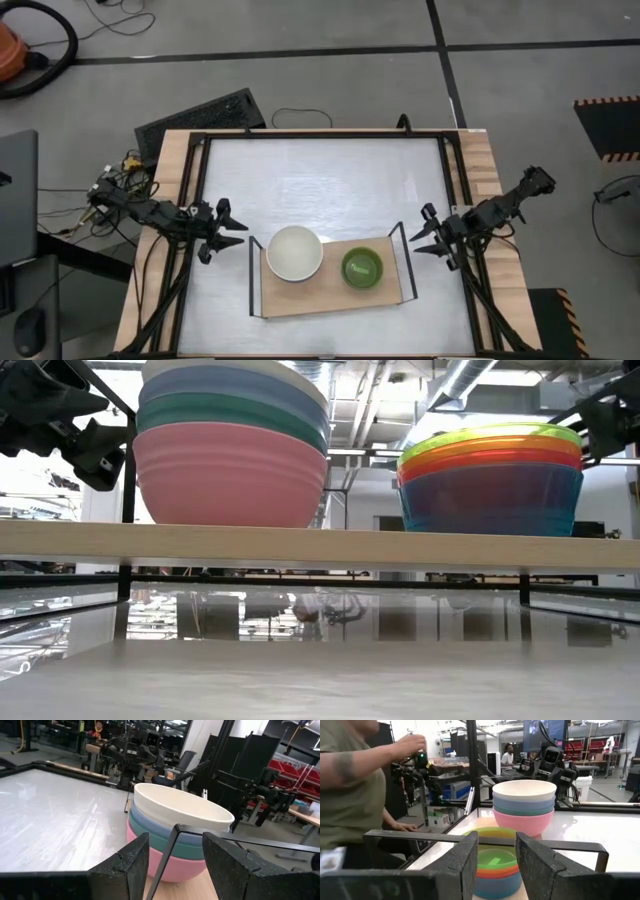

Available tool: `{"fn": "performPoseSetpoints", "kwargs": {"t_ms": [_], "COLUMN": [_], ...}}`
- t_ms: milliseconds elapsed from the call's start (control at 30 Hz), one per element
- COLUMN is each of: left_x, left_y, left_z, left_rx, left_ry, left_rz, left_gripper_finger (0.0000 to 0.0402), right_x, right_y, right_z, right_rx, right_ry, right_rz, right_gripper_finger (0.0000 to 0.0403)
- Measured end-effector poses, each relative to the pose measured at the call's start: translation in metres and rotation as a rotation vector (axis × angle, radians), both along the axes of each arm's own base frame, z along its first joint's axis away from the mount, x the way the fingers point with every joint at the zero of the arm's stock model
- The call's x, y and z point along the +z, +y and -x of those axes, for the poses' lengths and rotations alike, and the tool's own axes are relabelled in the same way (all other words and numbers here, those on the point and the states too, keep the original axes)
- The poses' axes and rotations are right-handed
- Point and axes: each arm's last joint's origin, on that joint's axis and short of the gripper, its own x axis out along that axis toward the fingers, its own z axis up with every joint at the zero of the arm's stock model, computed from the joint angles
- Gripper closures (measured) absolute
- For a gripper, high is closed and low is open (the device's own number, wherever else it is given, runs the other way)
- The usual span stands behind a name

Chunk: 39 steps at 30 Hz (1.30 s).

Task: Place and stack bowls onto a shelf
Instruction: Return to Home Position

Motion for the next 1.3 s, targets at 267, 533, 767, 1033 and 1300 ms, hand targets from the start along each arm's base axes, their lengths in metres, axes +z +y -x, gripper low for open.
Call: {"fn": "performPoseSetpoints", "kwargs": {"t_ms": [267,533,767,1033,1300], "left_x": [0.0003,0.0003,0.0005,0.0006,0.0008], "left_y": [0.0,0.0,0.0,0.0001,0.0001], "left_z": [0.0001,0.0001,0.0001,0.0001,0.0002], "left_rx": [0.0,0.0,0.0,0.0,0.0], "left_ry": [0.0,0.001,0.0,0.0,-0.001], "left_rz": [0.001,0.001,0.001,0.001,0.002], "left_gripper_finger": [0.0233,0.0233,0.0233,0.0233,0.0233], "right_x": [-0.0007,-0.0011,-0.0015,-0.0016,-0.0016], "right_y": [0.0,0.0,0.0001,0.0001,0.0001], "right_z": [0.0,0.0,-0.0001,-0.0001,-0.0001], "right_rx": [0.0,0.0,0.0,0.0,0.0], "right_ry": [0.006,0.009,0.011,0.012,0.012], "right_rz": [0.003,0.005,0.006,0.007,0.007], "right_gripper_finger": [0.0246,0.0246,0.0246,0.0246,0.0246]}}
